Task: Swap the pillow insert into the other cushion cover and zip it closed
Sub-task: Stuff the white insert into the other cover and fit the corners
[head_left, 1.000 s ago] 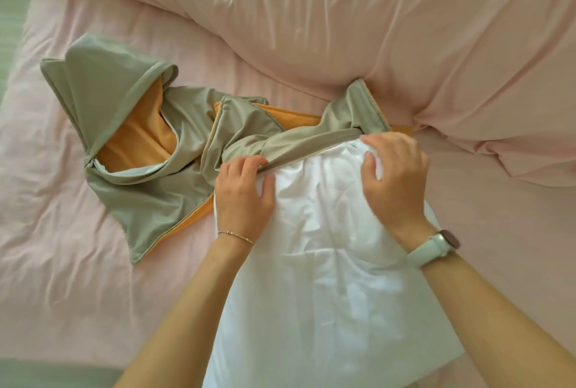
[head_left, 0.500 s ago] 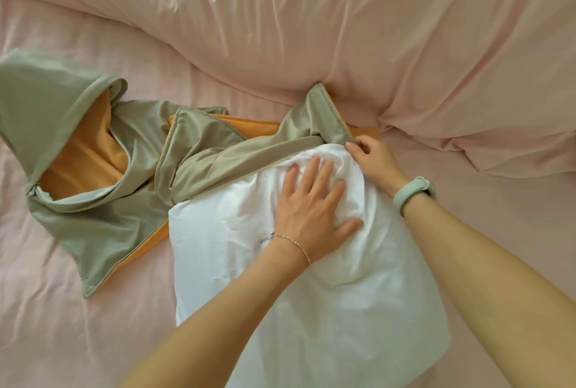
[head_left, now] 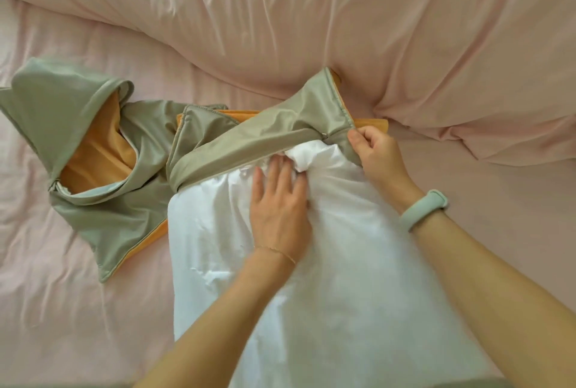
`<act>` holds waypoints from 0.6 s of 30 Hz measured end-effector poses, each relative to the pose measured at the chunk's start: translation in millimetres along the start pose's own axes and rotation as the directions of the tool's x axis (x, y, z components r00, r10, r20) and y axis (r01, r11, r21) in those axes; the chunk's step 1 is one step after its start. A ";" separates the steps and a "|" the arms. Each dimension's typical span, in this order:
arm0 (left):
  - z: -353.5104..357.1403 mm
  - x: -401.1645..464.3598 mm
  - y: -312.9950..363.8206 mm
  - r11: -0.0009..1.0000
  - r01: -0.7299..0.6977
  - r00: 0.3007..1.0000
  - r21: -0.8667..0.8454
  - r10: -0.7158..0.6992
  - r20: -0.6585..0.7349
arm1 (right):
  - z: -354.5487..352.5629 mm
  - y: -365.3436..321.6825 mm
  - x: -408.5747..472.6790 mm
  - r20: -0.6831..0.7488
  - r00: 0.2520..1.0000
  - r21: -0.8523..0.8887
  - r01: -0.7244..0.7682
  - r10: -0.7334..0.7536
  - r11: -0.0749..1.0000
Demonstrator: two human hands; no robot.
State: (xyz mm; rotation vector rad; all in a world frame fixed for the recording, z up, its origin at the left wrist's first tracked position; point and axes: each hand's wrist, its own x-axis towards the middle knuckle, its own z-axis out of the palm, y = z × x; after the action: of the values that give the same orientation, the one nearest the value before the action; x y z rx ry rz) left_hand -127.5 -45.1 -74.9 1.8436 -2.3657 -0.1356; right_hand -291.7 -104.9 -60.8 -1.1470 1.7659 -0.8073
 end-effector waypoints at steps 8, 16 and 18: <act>-14.1 -6.2 23.0 0.965 -0.205 0.970 -0.164 0.223 0.098 | -11.8 2.0 -14.0 -0.066 0.998 0.096 0.004 0.003 0.995; -2.8 4.7 -19.9 0.996 0.064 0.984 -0.064 -0.053 0.171 | -19.6 11.7 -31.2 -0.016 0.987 -0.190 0.153 -0.159 0.970; 1.5 7.1 -12.7 0.989 0.136 0.970 -0.065 -0.119 0.212 | -15.0 12.1 -33.7 0.027 0.984 -0.233 0.177 -0.175 0.956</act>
State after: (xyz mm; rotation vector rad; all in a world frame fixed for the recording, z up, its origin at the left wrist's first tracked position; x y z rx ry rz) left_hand -117.3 -55.1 -77.9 2.0333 -2.3302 -0.4502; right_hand -302.7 -68.2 -54.3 -1.4786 1.8077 -0.7094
